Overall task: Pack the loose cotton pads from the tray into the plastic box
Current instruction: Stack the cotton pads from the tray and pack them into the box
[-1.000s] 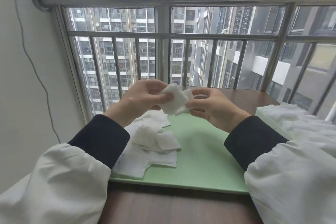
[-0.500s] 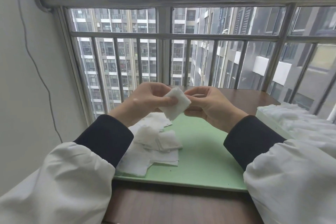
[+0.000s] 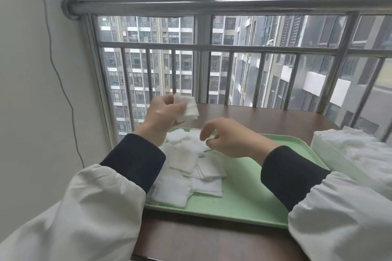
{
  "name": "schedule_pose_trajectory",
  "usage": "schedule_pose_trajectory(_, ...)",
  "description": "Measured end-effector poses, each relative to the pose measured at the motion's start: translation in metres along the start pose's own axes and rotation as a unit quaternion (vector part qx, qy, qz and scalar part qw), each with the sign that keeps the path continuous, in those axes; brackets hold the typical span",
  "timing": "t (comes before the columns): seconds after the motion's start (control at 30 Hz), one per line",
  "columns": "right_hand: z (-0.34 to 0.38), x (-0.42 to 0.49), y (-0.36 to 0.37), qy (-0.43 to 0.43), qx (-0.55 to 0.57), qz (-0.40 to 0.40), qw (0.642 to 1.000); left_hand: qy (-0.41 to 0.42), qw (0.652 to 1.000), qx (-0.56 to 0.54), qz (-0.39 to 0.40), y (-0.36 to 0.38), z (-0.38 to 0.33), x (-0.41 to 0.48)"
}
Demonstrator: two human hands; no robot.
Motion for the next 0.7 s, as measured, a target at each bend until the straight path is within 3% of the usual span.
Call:
schedule_pose_trajectory(0.2, -0.002, 0.007, 0.026, -0.017, -0.064, 0.001, 0.998, -0.024, 0.999, 0.004, -0.026, -0.001, 0.002, 0.003)
schedule_pose_trajectory(0.6, -0.007, 0.017, 0.035, 0.029, 0.165, -0.011, 0.986, -0.018, 0.999, 0.038, -0.016, 0.001, 0.004, 0.007)
schedule_pose_trajectory(0.7, -0.007, 0.018, 0.033, 0.027, 0.164, -0.037, 0.985, -0.014, 0.999, 0.044, -0.016, 0.001, 0.003, 0.006)
Point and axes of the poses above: each hand's wrist, its own x-axis towards the middle knuckle, its own y-axis out of the palm, z = x × y, the point moved 6 cm from there along x, towards the middle knuckle
